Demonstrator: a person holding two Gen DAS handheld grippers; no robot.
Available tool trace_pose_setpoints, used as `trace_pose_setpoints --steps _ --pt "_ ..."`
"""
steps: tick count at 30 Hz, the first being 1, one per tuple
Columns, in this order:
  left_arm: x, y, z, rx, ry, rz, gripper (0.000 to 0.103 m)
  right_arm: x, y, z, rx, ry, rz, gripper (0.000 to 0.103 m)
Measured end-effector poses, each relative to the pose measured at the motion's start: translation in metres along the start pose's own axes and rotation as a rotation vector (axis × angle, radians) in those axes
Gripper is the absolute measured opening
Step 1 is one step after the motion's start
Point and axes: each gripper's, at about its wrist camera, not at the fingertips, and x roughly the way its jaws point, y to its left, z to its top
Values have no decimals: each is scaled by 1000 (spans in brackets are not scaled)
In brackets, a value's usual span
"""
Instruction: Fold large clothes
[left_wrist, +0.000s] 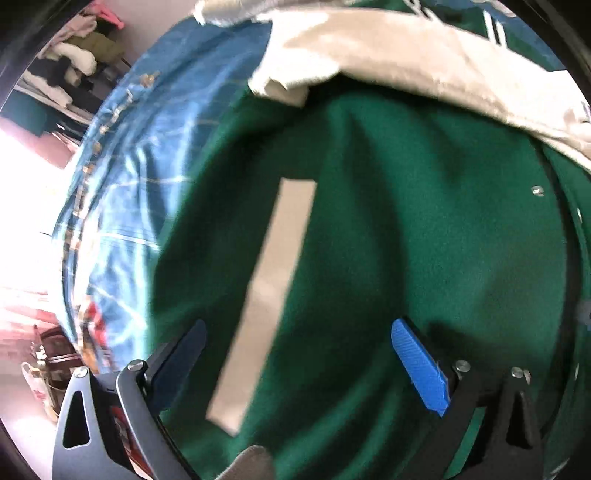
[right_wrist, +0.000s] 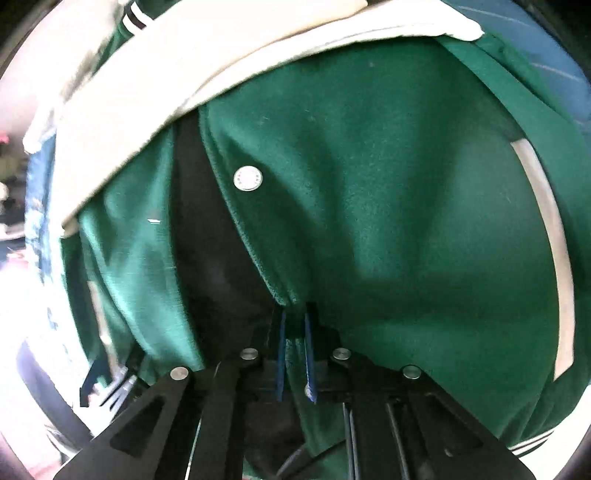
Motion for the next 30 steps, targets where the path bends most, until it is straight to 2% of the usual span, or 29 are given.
trace_pose_setpoints --steps 2,5,10,12,14,16,17,18,20,23,26,27,28,29,30 --pt "-15 5 -5 12 -30 6 103 -11 6 -4 -4 -13 29 10" --pt "-26 10 -15 24 -28 9 103 -22 21 -9 -13 -15 75 10" --pt "-16 11 -32 13 32 6 103 -12 43 -6 -7 32 96 10" --pt "-13 6 -36 17 44 10 103 9 49 -7 -15 70 47 10" --pt "-12 5 -37 26 48 19 103 29 41 -2 -40 152 15 11" --pt "-17 4 -37 32 44 29 103 23 37 -1 -43 188 42 24" --pt "-19 5 -38 34 38 39 103 16 36 -3 -52 189 61 38" --pt "-24 4 -40 35 29 57 103 4 35 -6 -71 172 63 62" --pt "-28 7 -43 36 17 88 103 -15 38 -19 -140 149 63 86" --pt "-31 12 -53 21 32 127 103 -16 42 -48 -219 196 16 86" --pt "-28 15 -66 7 79 133 103 20 36 -85 -279 287 -78 86" --pt "-27 15 -69 7 89 133 103 25 34 -90 -282 275 -95 80" --pt "-26 15 -74 11 102 135 103 29 33 -97 -293 227 -145 70" --pt "-26 16 -77 14 107 137 103 29 32 -101 -289 183 -189 39" --pt "-28 16 -79 15 110 136 103 28 30 -102 -269 172 -170 25"
